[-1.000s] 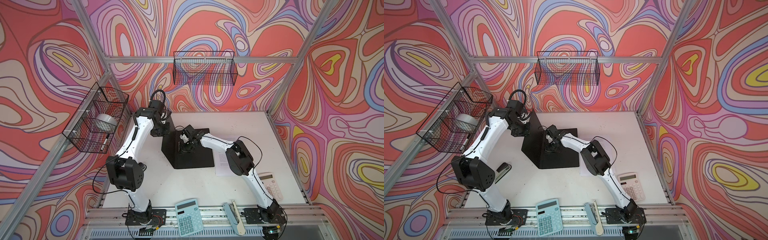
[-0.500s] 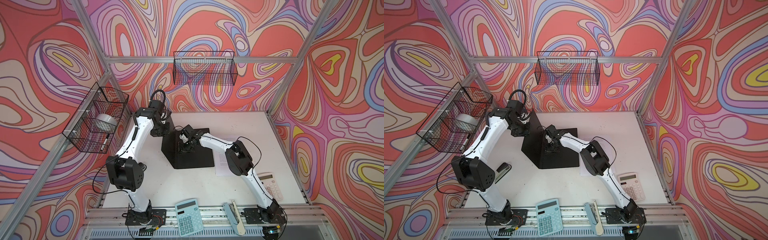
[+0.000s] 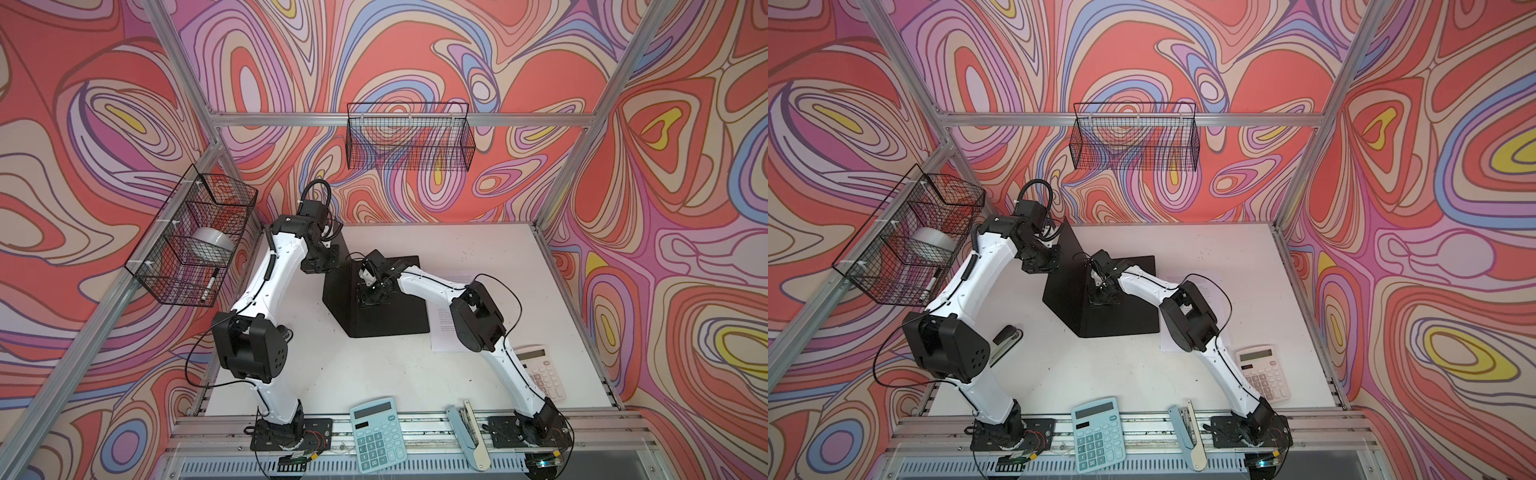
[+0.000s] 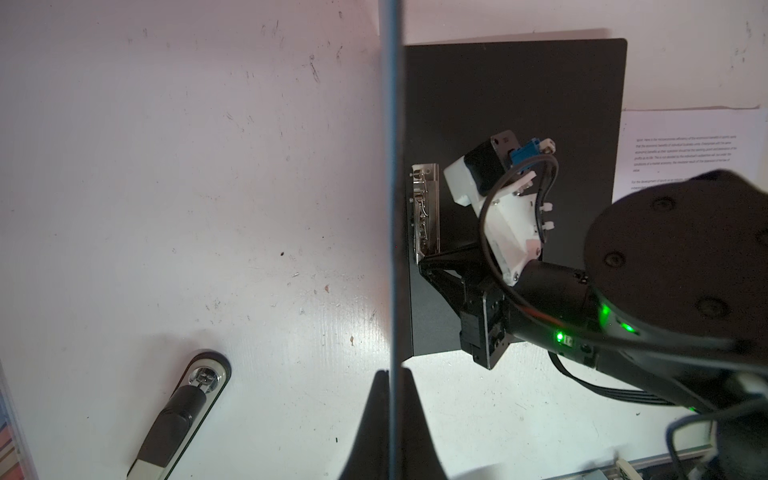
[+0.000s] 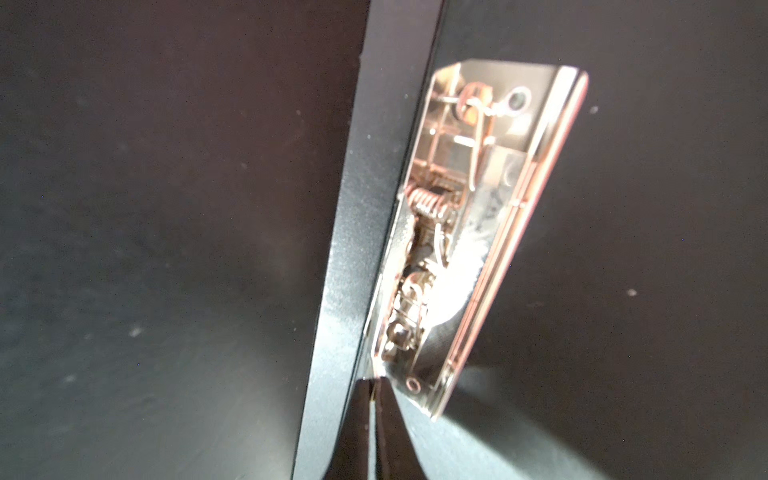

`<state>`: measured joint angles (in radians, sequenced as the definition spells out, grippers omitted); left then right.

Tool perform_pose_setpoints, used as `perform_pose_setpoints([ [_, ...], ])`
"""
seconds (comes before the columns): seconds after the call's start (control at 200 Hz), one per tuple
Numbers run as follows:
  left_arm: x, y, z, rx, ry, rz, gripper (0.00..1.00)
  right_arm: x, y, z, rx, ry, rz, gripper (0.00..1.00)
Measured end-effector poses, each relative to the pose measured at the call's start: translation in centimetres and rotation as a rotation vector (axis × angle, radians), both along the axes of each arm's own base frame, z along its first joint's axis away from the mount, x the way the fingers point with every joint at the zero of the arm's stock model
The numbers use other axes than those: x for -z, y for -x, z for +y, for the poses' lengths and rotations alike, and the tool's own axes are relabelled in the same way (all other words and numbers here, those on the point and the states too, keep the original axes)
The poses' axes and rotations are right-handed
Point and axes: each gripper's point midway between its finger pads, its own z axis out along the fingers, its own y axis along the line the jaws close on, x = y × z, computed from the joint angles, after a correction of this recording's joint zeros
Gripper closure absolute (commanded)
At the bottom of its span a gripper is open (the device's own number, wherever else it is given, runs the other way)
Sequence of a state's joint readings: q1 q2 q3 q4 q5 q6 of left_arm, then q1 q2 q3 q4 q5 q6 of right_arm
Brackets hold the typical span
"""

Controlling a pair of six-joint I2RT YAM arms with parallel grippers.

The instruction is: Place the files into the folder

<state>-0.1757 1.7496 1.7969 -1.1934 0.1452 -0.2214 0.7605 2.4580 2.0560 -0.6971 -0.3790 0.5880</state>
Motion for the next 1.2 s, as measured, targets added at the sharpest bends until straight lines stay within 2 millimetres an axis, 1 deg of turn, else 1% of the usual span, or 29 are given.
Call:
perform_pose_setpoints([
  [1.202, -0.05, -0.05, 0.29, -0.006, -0.014, -0.005, 1.00, 0.28, -0.21, -0.39, -0.004, 0.039, -0.038, 1.00],
])
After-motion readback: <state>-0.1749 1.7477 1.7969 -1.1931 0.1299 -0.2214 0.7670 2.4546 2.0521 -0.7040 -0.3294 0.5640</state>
